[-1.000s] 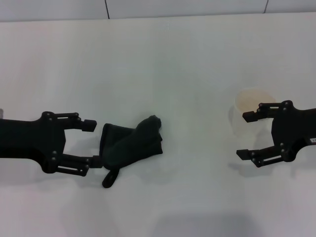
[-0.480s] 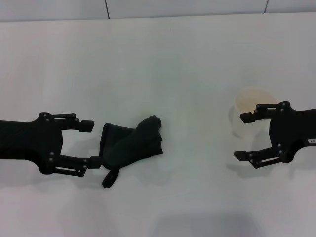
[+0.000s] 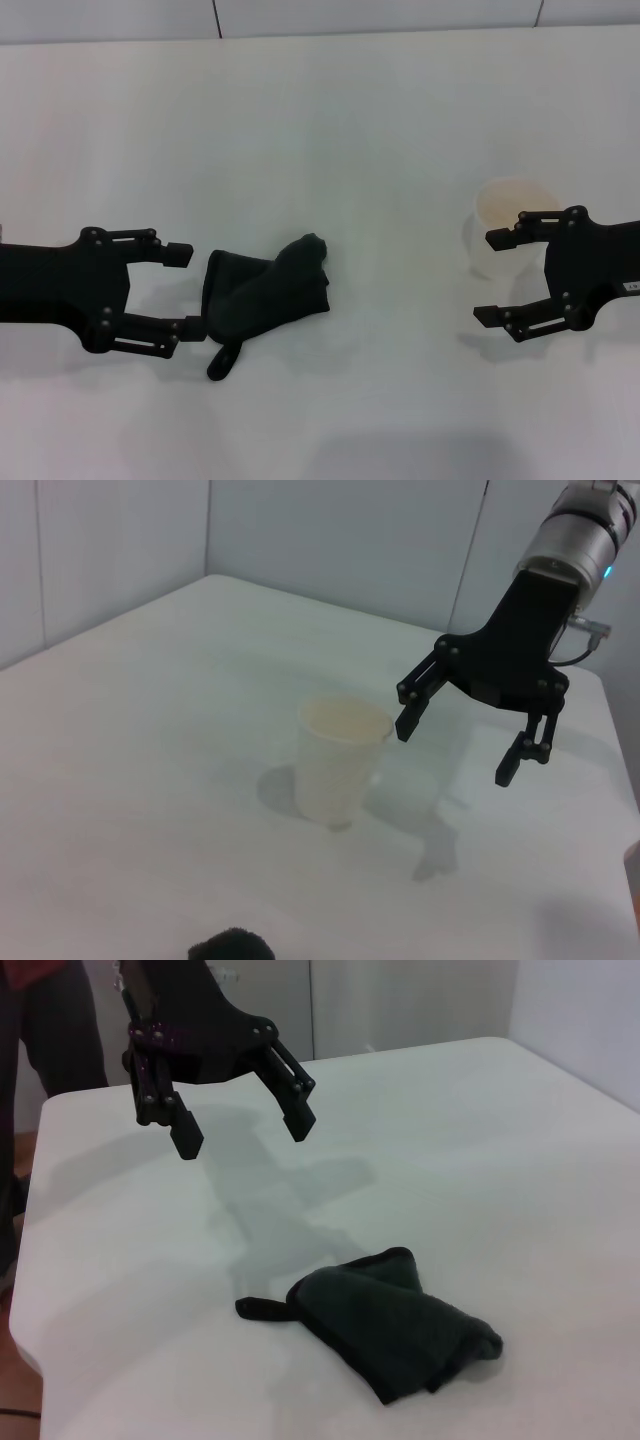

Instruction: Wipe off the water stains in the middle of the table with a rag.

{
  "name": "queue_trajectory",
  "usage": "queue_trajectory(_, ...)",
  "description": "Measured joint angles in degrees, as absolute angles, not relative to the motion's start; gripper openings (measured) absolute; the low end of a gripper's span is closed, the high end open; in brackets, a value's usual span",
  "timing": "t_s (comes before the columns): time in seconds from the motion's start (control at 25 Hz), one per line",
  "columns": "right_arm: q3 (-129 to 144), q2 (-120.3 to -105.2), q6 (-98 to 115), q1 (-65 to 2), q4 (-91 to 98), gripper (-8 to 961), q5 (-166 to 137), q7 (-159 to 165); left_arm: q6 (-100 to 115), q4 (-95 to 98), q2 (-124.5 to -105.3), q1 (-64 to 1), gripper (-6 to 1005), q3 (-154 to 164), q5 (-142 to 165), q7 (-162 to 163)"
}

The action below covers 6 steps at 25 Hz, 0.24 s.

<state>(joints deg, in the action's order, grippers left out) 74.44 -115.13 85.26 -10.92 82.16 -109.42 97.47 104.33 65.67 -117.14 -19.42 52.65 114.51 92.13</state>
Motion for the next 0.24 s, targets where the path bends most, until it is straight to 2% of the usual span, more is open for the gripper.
queue_trajectory(0.24, 74.4, -115.14, 85.3, -11.0, 82.0, 868, -109.4, 97.6, 104.3, 65.7, -117.26, -19.4, 881, 52.6, 114.5, 92.0)
